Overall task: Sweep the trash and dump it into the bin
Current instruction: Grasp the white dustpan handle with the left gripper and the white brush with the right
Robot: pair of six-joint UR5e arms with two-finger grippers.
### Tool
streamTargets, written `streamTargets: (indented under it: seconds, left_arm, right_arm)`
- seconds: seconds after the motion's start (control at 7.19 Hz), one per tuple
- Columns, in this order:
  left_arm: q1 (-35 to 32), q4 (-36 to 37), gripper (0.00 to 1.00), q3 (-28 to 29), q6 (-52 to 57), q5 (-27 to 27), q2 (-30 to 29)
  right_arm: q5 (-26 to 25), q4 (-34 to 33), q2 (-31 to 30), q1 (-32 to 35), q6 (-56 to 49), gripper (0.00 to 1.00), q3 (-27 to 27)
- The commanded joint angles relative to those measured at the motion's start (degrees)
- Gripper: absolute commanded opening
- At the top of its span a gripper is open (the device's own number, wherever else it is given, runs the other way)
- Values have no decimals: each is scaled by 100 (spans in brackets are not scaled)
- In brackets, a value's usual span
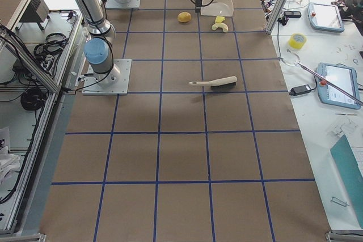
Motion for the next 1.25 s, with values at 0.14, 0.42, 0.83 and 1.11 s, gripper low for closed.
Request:
streamTargets:
  seconds: [0.14, 0.42, 0.83, 1.11]
  left_arm:
    - [-6, 4, 100, -3, 4, 2, 9]
    - [11, -30, 100, -3, 73, 2, 18]
    - [2, 21, 100, -466, 941, 11, -69]
    - [63, 83, 100, -626, 1520, 20, -341]
  right_arm:
    - [18, -14, 12, -61, -305, 100, 13]
    - [9, -127, 301, -454, -1085, 100, 13]
    - [9, -1500, 399, -1666, -2947, 100, 1071]
    - [61, -2689, 504, -2090, -3820, 100, 1863]
